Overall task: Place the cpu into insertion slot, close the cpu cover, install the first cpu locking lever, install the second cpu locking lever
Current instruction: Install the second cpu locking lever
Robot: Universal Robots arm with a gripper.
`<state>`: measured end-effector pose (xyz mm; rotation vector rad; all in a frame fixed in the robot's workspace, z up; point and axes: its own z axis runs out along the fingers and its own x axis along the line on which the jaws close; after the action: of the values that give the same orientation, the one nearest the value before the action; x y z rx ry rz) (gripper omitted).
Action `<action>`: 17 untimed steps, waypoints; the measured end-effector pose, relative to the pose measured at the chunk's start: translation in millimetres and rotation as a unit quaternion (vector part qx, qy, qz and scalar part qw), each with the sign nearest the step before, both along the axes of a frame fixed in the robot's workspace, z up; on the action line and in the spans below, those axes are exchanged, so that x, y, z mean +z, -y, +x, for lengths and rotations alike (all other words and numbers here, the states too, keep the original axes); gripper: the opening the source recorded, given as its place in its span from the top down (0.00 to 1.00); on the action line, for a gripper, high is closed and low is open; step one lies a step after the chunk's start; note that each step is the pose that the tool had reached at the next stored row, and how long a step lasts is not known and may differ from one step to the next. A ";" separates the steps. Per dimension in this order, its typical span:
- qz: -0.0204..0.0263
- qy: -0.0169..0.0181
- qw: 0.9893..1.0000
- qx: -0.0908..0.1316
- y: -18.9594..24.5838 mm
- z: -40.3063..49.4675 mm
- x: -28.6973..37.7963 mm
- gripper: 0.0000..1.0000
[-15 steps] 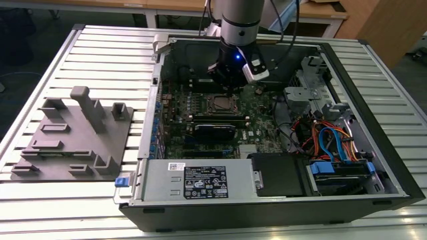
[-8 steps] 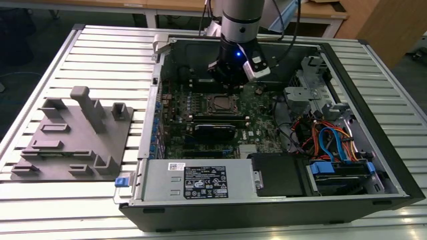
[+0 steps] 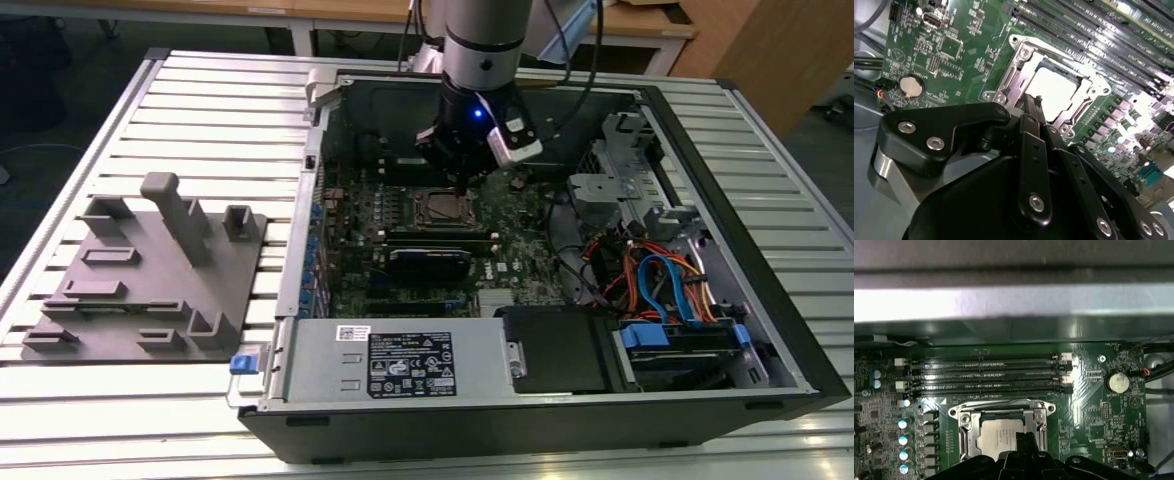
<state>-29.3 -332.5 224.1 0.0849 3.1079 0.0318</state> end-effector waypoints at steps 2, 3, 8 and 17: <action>0.000 0.000 1.000 0.000 0.3 0.0 0.0 0.90; 0.000 0.000 1.000 0.000 0.3 0.0 0.0 0.90; 0.000 0.000 1.000 0.000 1.1 0.0 0.0 0.90; 0.000 0.000 1.000 0.000 2.1 0.0 0.0 0.90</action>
<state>-29.3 -334.6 224.2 0.0849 3.1080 0.0316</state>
